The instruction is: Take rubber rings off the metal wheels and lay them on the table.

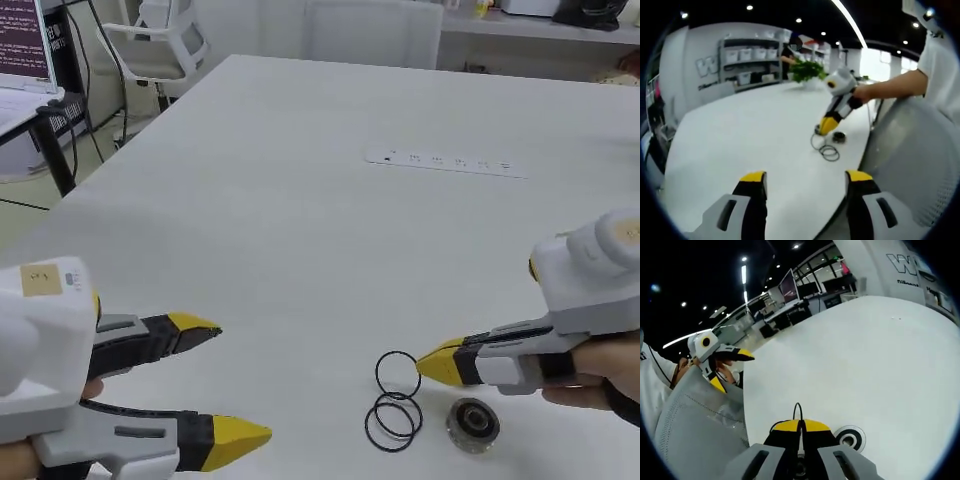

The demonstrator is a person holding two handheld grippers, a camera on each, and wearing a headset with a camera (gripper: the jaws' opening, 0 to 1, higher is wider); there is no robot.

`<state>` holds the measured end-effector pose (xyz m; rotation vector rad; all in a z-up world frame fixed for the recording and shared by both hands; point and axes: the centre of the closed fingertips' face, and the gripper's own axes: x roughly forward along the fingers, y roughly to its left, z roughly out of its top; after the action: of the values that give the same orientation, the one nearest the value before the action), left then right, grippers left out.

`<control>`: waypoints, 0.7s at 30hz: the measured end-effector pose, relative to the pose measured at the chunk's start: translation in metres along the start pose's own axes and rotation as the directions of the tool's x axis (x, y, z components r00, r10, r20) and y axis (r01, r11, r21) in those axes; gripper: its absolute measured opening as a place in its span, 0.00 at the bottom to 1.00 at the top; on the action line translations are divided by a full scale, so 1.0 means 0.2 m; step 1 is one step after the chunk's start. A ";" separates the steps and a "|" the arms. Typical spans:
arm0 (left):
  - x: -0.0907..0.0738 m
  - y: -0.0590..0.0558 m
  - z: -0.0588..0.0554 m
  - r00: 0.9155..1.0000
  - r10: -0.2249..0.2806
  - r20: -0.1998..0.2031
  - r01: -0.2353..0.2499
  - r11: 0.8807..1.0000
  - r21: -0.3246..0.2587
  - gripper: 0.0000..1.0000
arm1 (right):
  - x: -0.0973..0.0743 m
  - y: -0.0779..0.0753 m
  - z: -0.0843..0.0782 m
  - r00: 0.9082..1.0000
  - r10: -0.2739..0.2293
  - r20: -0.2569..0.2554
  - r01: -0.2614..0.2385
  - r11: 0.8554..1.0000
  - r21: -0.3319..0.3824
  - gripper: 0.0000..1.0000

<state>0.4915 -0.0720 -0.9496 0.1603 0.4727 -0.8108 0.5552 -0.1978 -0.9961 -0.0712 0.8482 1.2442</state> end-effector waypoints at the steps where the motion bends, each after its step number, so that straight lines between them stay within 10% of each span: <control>1: 0.00 0.00 0.00 1.000 0.002 0.000 -0.002 1.000 -0.001 0.64 | 0.00 -0.01 0.00 1.000 -0.007 -0.006 0.007 1.000 -0.004 0.00; 21: 0.01 0.00 0.00 1.000 -0.009 0.014 0.009 0.999 -0.038 0.63 | 0.07 -0.09 0.00 0.995 -0.096 -0.013 0.093 0.982 -0.162 0.00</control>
<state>0.4923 -0.0738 -0.9497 0.1170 0.4760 -0.8105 0.5714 -0.1918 -1.0111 -0.2527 0.7519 1.2223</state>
